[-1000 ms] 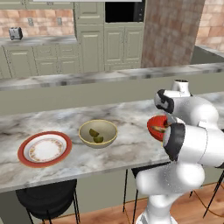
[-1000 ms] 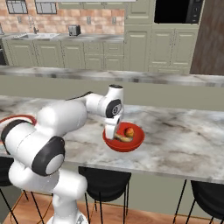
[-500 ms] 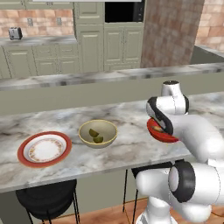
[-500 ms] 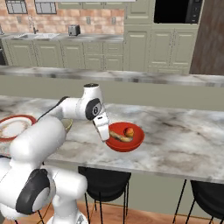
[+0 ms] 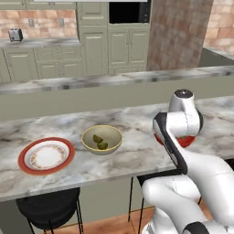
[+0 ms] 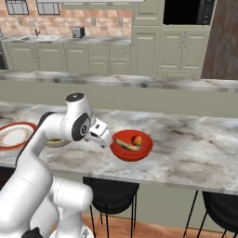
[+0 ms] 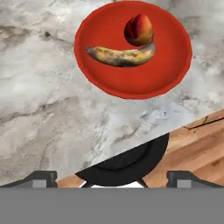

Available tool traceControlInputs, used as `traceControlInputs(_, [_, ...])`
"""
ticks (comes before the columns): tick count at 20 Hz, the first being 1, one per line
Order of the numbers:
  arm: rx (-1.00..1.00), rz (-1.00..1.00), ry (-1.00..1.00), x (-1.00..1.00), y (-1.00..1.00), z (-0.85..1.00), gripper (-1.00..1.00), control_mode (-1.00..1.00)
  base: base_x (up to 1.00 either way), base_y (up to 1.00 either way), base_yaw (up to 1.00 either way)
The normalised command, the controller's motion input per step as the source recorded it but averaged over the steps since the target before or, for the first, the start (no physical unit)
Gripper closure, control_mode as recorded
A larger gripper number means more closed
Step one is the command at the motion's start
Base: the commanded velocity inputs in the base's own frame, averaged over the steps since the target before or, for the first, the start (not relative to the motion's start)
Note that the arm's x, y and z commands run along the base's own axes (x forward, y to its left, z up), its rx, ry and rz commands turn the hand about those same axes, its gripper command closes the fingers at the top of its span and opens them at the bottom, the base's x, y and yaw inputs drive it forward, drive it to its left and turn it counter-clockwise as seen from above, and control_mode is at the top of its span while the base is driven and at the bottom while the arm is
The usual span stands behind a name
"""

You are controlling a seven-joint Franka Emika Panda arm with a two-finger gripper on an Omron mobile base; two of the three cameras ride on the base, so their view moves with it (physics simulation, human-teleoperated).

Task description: Take the fruits from the plate on the dining counter and place two fruits in each bowl.

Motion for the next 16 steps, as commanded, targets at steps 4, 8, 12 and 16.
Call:
traceControlInputs(4, [0.09,0.45,-0.01,-0.56,0.06,0.14,-1.00,-1.00,0.00,0.00,0.00])
traceControlInputs(8, [0.01,0.29,-0.07,-0.58,0.03,0.24,-1.00,-1.00,0.00,0.00,0.00])
traceControlInputs(12, [0.00,0.06,-0.15,-0.56,0.05,0.35,-1.00,-1.00,0.00,0.00,0.00])
traceControlInputs(16, [0.00,0.00,-0.17,-0.54,0.04,0.35,-1.00,-1.00,0.00,0.00,0.00])
